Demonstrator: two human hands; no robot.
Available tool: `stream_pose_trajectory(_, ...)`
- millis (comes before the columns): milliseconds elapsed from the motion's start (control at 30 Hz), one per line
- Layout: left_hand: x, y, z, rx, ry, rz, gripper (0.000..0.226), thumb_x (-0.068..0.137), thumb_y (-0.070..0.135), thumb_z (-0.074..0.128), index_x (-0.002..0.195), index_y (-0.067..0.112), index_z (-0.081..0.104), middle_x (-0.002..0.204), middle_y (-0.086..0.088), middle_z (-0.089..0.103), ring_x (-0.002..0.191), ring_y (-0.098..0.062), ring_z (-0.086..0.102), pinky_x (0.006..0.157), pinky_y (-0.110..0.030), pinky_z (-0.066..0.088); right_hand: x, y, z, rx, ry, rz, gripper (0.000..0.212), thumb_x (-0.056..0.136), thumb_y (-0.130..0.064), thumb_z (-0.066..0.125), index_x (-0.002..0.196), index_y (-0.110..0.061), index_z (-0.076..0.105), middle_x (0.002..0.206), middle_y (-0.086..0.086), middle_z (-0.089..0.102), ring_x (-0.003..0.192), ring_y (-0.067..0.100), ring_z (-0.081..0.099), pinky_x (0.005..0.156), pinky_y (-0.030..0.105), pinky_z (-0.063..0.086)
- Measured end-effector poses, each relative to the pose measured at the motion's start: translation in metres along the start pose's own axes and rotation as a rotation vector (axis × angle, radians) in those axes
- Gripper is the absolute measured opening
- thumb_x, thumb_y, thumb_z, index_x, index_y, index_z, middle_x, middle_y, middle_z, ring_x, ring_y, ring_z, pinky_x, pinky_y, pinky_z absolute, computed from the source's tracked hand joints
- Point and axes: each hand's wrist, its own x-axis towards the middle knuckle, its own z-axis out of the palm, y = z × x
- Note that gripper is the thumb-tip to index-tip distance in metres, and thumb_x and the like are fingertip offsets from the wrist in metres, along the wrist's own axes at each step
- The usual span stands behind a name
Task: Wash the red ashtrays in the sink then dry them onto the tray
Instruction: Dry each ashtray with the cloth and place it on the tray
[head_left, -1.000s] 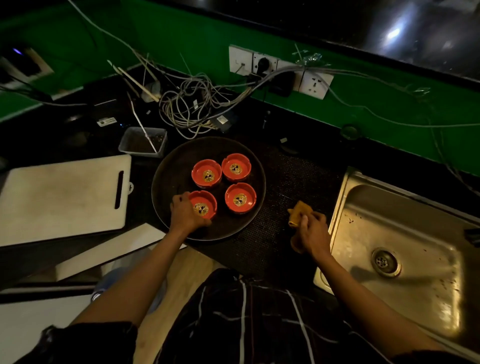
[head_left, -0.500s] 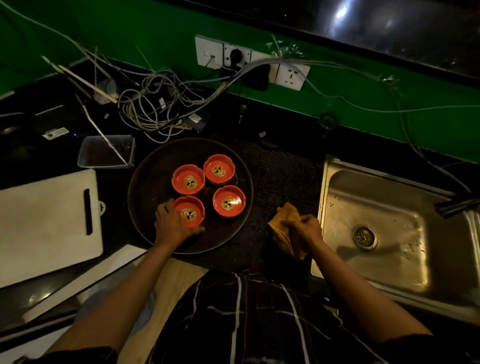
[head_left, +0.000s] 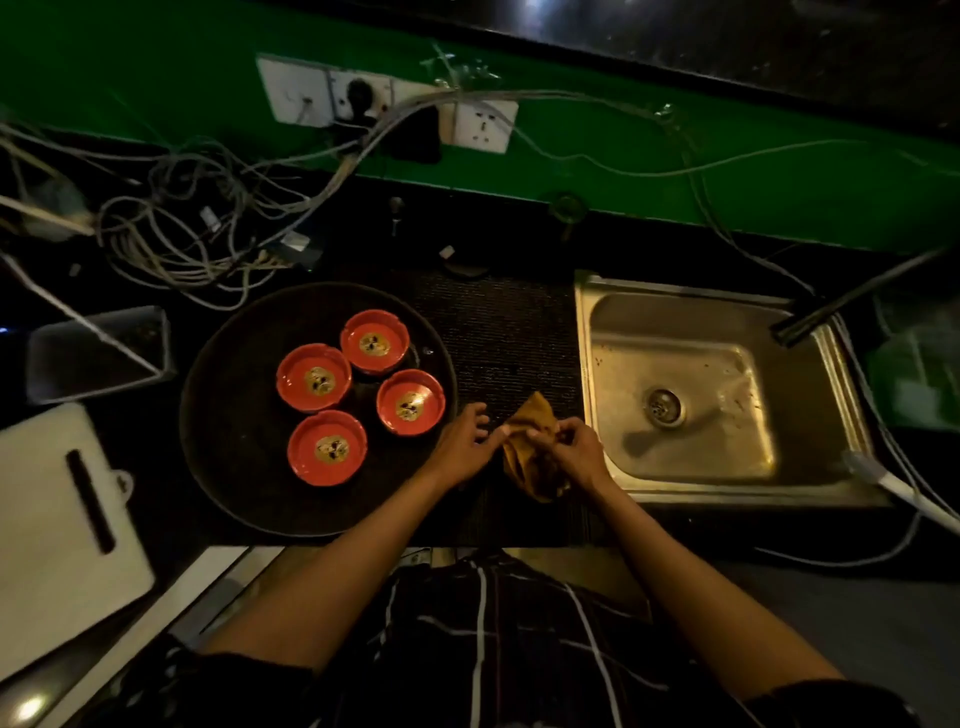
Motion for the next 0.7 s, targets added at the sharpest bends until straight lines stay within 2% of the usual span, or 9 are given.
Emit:
stream_pose_trajectory(100,0.017,-0.001,0.012,0.078,-0.054,-0.012,0.074,0.079,0.047,0.079,0.138,0.014,0.047,0.112,-0.003,0.068,0.098,-0.015,0.068,0.092,-0.039,0.056,-0.012,0.005,-0.001,-0.045,-0.054,0.006,0.049,0.074,-0.036,0.086,0.105,-0.012,0.057,0.092,0.001,0.067,0.082,0.017,0.065,0.071,0.026,0.05)
stream_pose_trajectory(167,0.019,0.001,0.015,0.203,-0.081,0.06,0.064,0.071,0.059,0.08,0.121,0.023,0.062,0.098,0.005,0.069,0.086,-0.01,0.066,0.083,-0.036,0.057,-0.018,0.01,-0.004,-0.031,-0.132,-0.058,0.065,0.075,-0.028,0.086,0.125,-0.014,0.047,0.101,0.0,0.063,0.086,0.012,0.063,0.07,0.016,0.049)
stream_pose_trajectory(233,0.018,0.008,0.012,0.291,-0.126,0.137,0.054,0.067,0.068,0.076,0.103,0.029,0.069,0.092,0.009,0.068,0.082,-0.006,0.064,0.075,-0.031,0.053,-0.022,0.016,-0.01,-0.082,-0.21,-0.16,0.095,0.073,-0.021,0.087,0.148,-0.023,0.029,0.115,-0.011,0.06,0.096,-0.004,0.061,0.081,0.009,0.048)
stream_pose_trajectory(267,0.019,0.009,0.011,0.314,-0.153,0.182,0.048,0.067,0.068,0.076,0.095,0.029,0.07,0.089,0.009,0.067,0.081,-0.005,0.062,0.072,-0.03,0.051,-0.025,0.015,-0.012,-0.125,-0.249,-0.205,0.104,0.072,-0.023,0.089,0.153,-0.03,0.024,0.12,-0.014,0.06,0.103,-0.005,0.06,0.088,0.011,0.047)
stream_pose_trajectory(333,0.019,0.011,0.007,0.373,-0.197,0.28,0.034,0.071,0.06,0.078,0.084,0.03,0.065,0.087,0.007,0.061,0.081,-0.006,0.058,0.069,-0.03,0.045,-0.028,0.013,-0.012,-0.265,-0.288,-0.251,0.098,0.07,-0.037,0.089,0.15,-0.037,0.033,0.126,-0.006,0.061,0.11,0.005,0.058,0.093,0.021,0.046)
stream_pose_trajectory(400,0.021,0.013,0.004,0.358,-0.26,0.292,0.027,0.073,0.054,0.074,0.081,0.03,0.061,0.087,0.005,0.061,0.081,-0.011,0.06,0.069,-0.032,0.046,-0.032,0.01,-0.011,-0.368,-0.283,-0.193,0.078,0.064,-0.051,0.088,0.134,-0.037,0.054,0.113,-0.001,0.06,0.104,0.013,0.057,0.083,0.024,0.044)
stream_pose_trajectory(500,0.025,0.017,-0.001,0.295,-0.233,0.276,0.033,0.068,0.053,0.063,0.077,0.022,0.059,0.074,0.007,0.064,0.068,-0.008,0.06,0.064,-0.03,0.048,-0.032,0.013,-0.009,-0.385,-0.149,-0.13,0.073,0.049,-0.08,0.077,0.108,-0.038,0.064,0.106,0.001,0.056,0.097,0.018,0.062,0.078,0.026,0.05)
stream_pose_trajectory(600,0.027,0.024,-0.006,0.301,-0.152,0.279,0.029,0.064,0.049,0.059,0.075,0.022,0.055,0.068,0.003,0.061,0.063,-0.007,0.054,0.06,-0.026,0.043,-0.033,0.01,-0.018,-0.499,-0.088,-0.172,0.063,0.063,-0.071,0.076,0.106,-0.027,0.063,0.114,0.0,0.042,0.105,0.018,0.049,0.092,0.028,0.042)
stream_pose_trajectory(700,0.028,0.027,-0.01,0.296,-0.066,0.236,0.023,0.068,0.037,0.059,0.082,0.019,0.055,0.071,0.002,0.061,0.062,-0.009,0.055,0.059,-0.025,0.041,-0.029,0.009,-0.029,-0.677,-0.071,-0.273,0.055,0.074,-0.061,0.074,0.111,-0.022,0.063,0.133,0.005,0.04,0.126,0.024,0.038,0.1,0.034,0.03)
